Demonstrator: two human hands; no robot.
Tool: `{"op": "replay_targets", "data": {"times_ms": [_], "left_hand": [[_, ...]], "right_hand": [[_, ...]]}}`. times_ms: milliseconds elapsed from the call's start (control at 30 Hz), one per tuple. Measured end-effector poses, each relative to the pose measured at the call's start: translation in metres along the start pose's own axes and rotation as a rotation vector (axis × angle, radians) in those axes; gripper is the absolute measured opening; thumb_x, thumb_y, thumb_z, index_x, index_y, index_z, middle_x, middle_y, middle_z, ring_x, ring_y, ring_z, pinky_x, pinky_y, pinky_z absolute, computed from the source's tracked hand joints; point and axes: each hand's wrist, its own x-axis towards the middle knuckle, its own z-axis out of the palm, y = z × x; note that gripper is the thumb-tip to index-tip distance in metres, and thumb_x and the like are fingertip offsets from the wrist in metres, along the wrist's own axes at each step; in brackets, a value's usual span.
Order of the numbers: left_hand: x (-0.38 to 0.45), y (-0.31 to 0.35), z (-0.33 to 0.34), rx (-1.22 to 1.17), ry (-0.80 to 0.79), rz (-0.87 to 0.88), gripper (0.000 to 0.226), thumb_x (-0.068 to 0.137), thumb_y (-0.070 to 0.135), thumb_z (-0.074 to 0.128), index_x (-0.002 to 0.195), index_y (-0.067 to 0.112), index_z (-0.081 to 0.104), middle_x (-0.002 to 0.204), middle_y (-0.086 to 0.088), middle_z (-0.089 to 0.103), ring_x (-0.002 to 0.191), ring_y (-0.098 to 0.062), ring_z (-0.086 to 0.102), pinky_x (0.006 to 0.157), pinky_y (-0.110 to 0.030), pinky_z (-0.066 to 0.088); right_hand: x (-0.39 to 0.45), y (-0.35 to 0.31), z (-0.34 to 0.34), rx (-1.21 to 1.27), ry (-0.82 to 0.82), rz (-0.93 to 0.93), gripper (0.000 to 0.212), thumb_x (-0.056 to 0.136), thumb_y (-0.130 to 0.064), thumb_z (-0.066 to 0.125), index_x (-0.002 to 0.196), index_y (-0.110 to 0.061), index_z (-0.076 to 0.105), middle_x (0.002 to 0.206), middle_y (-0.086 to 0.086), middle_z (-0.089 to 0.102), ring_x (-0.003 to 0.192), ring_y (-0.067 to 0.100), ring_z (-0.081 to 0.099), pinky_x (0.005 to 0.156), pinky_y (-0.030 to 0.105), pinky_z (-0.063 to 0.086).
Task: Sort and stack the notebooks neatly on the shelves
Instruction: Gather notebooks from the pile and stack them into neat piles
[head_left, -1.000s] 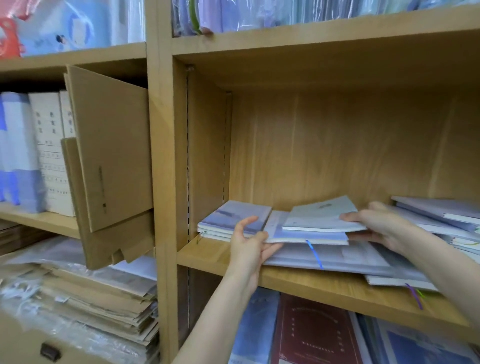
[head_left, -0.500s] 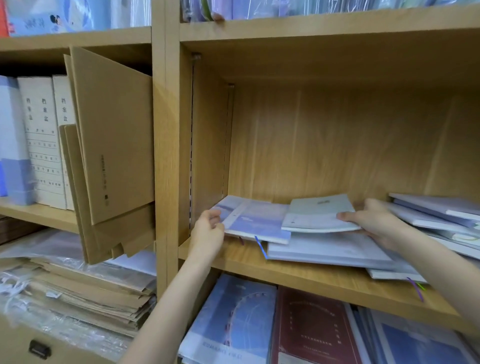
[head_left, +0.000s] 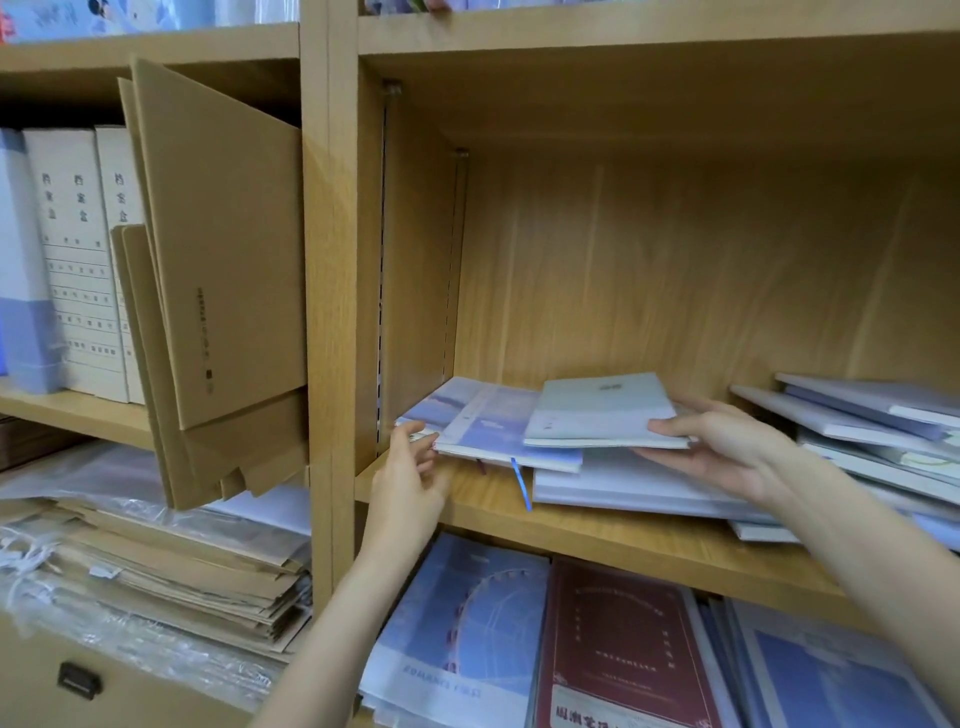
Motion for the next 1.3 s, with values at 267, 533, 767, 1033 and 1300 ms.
{"op": "replay_targets", "data": {"times_ms": [267, 533, 767, 1033, 1300], "left_hand": [[-0.013, -0.004, 0.008, 0.052, 0.041, 0.091, 0.053, 0.087, -0.004, 0.051, 0.133, 0.017, 0.034, 0.114, 0.012, 0.052, 0.104, -0.005, 0.051, 0.079, -0.011, 0.035], [-0.019, -0.013, 0.007, -0.011, 0.122, 0.123, 0.052, 0.086, -0.004, 0.050, 0.132, 0.018, 0.038, 0.115, 0.008, 0.059, 0.100, -0.006, 0.056, 0.076, -0.003, 0.041], [-0.022, -0.020, 0.010, 0.190, 0.097, 0.306, 0.039, 0.088, 0.003, 0.054, 0.124, 0.017, 0.054, 0.114, 0.020, 0.047, 0.116, -0.008, 0.048, 0.094, -0.006, 0.031], [-0.009, -0.015, 0.023, 0.204, 0.122, 0.313, 0.033, 0.090, 0.013, 0.059, 0.123, 0.011, 0.059, 0.127, 0.002, 0.054, 0.120, -0.013, 0.046, 0.104, -0.023, 0.034], [0.044, 0.005, 0.008, 0.152, 0.282, 0.354, 0.028, 0.086, -0.002, 0.057, 0.112, 0.006, 0.065, 0.113, -0.006, 0.064, 0.105, -0.020, 0.059, 0.095, -0.034, 0.046]], "right_hand": [[0.018, 0.032, 0.064, -0.144, 0.001, -0.098, 0.059, 0.086, 0.019, 0.049, 0.138, 0.001, 0.029, 0.131, 0.020, 0.049, 0.103, 0.030, 0.055, 0.077, 0.037, 0.050], [0.022, 0.033, 0.053, -0.345, 0.056, -0.047, 0.065, 0.083, 0.004, 0.065, 0.138, -0.002, 0.030, 0.116, 0.017, 0.057, 0.071, 0.023, 0.064, 0.047, 0.019, 0.052], [0.018, 0.025, 0.046, -0.711, 0.063, -0.054, 0.054, 0.080, -0.008, 0.072, 0.123, -0.013, 0.040, 0.102, 0.009, 0.062, 0.083, 0.026, 0.059, 0.063, 0.032, 0.050], [0.012, 0.028, 0.037, -0.186, 0.008, -0.031, 0.057, 0.084, 0.012, 0.058, 0.132, -0.007, 0.036, 0.120, 0.020, 0.051, 0.088, 0.028, 0.061, 0.064, 0.039, 0.054], [0.033, 0.016, 0.070, -0.517, 0.056, -0.352, 0.054, 0.085, -0.002, 0.063, 0.128, -0.020, 0.037, 0.125, 0.009, 0.051, 0.105, 0.030, 0.059, 0.076, 0.051, 0.055]]}}
